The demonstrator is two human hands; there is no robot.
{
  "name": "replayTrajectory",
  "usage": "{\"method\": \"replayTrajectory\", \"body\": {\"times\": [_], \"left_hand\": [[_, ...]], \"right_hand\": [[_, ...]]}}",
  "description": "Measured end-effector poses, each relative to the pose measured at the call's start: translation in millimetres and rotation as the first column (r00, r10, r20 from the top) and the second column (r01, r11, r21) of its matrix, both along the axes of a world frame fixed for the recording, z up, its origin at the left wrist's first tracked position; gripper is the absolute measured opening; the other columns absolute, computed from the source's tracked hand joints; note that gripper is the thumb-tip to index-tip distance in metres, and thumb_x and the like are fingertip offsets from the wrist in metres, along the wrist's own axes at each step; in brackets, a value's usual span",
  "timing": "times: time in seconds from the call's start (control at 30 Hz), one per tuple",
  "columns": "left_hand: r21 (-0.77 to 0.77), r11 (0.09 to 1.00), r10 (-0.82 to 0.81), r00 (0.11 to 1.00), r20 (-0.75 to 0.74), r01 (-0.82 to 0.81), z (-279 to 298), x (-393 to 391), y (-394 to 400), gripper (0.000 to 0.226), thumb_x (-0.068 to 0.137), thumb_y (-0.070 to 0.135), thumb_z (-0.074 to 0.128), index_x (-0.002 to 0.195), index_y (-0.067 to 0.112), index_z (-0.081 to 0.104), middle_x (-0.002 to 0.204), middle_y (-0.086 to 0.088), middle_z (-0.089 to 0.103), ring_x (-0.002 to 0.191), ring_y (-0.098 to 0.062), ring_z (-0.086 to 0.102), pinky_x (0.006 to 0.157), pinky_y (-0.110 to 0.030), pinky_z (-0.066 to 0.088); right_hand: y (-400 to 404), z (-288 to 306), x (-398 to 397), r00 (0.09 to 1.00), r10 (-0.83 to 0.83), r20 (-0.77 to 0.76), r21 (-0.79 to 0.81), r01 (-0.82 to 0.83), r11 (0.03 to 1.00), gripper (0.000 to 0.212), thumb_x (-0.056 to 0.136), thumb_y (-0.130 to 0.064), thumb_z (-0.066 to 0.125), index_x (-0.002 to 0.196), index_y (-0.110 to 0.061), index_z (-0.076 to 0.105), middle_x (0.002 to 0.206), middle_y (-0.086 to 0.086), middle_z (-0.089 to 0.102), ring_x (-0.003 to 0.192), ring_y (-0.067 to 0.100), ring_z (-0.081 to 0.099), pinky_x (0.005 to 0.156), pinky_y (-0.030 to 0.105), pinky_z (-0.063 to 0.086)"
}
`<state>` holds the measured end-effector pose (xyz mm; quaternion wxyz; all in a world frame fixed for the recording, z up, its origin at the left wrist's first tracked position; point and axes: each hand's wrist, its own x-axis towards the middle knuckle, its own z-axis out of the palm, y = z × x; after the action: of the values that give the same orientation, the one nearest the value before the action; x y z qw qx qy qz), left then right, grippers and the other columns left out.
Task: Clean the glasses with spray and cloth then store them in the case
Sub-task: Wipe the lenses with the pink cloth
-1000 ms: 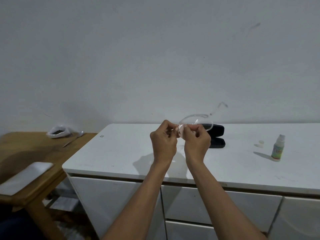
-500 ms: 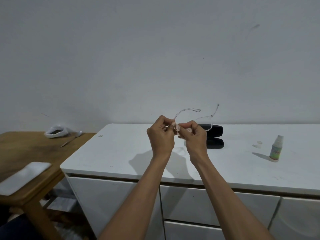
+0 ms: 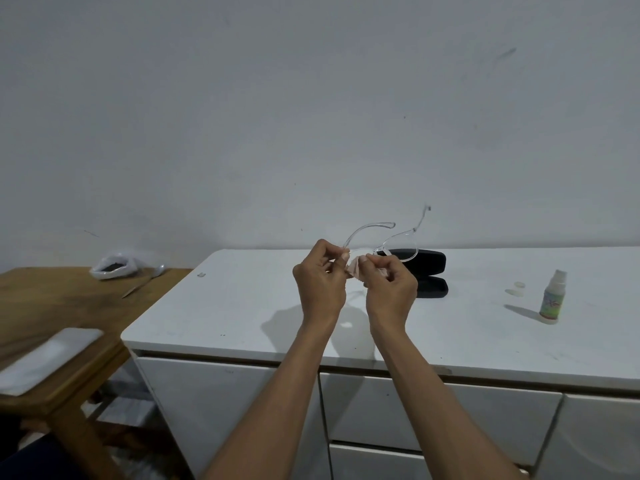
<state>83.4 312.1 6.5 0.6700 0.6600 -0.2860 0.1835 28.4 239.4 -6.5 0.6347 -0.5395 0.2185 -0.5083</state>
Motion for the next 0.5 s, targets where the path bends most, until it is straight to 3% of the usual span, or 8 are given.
{"method": "replayTrajectory", "body": {"times": [0.13,0.2,0.37,0.5], "left_hand": [[0.027,0.999,-0.020,0.996,0.089,0.017,3.7,-8.4,0.7,0.011,0.091,0.009,0.073,0.083,0.005,0.066,0.072,-0.004,0.073,0.065,-0.017,0.073,0.062,-0.045,0.062],[0.021,1.000,-0.020,0.994,0.111,0.018,4.7,-8.3,0.6,0.010,0.092,0.009,0.073,0.085,0.006,0.066,0.073,-0.004,0.073,0.066,-0.018,0.073,0.062,-0.046,0.062],[-0.018,1.000,0.005,0.995,0.102,-0.004,10.1,-4.6,-1.3,0.010,0.091,0.005,0.072,0.084,0.006,0.066,0.072,-0.005,0.072,0.065,-0.020,0.073,0.057,-0.047,0.061],[-0.043,0.999,-0.016,0.999,0.044,0.018,10.9,0.8,-3.1,0.012,0.092,0.007,0.071,0.082,0.010,0.064,0.074,-0.004,0.073,0.069,-0.025,0.074,0.059,-0.049,0.062]], "right_hand": [[1.8,10.0,5.9,0.997,-0.015,0.073,0.033,0.013,0.999,0.005,0.088,-0.009,0.073,0.085,-0.007,0.071,0.082,0.000,0.073,0.073,0.006,0.065,0.069,0.018,0.052],[-0.7,12.8,7.7,0.996,0.003,0.088,0.023,-0.005,1.000,0.006,0.089,-0.009,0.073,0.085,-0.006,0.070,0.084,0.001,0.073,0.072,0.002,0.066,0.068,0.014,0.050],[-14.5,15.3,9.5,0.964,0.259,0.060,-0.017,-0.259,0.966,0.014,0.086,-0.016,0.079,0.076,-0.020,0.070,0.083,0.008,0.072,0.081,0.023,0.069,0.082,0.043,0.059],[-19.8,16.7,5.8,0.921,0.385,0.062,-0.032,-0.383,0.923,0.011,0.086,-0.008,0.075,0.078,-0.012,0.069,0.082,0.024,0.068,0.082,0.036,0.069,0.085,0.050,0.060]]}}
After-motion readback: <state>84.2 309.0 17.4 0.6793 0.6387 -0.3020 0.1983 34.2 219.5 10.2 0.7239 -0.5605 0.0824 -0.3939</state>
